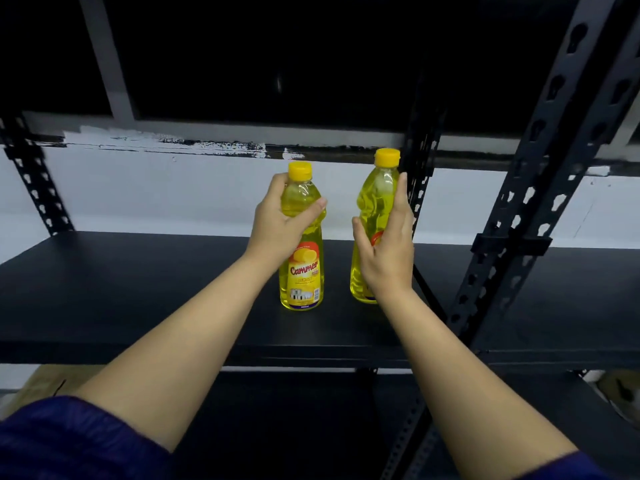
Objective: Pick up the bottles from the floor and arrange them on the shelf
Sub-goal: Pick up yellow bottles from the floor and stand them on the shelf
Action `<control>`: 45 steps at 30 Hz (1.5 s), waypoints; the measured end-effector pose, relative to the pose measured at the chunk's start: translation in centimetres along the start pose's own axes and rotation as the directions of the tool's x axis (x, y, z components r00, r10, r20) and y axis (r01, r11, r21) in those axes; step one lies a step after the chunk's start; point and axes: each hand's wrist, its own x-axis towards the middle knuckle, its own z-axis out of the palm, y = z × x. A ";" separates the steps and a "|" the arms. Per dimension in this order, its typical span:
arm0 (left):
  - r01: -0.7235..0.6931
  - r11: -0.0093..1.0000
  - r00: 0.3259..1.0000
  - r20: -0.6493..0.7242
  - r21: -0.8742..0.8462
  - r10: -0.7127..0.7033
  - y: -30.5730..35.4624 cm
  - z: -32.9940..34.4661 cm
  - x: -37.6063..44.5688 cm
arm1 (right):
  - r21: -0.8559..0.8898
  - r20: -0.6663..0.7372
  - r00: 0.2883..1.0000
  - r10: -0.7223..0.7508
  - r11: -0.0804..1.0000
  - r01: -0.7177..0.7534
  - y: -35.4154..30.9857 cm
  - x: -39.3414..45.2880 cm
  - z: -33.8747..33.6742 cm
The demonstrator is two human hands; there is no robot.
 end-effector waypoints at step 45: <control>-0.105 0.862 0.993 0.010 0.496 0.115 -18.4 13.1 9.7 | -0.317 -0.068 0.987 0.145 0.935 -0.159 16.7 5.2 12.5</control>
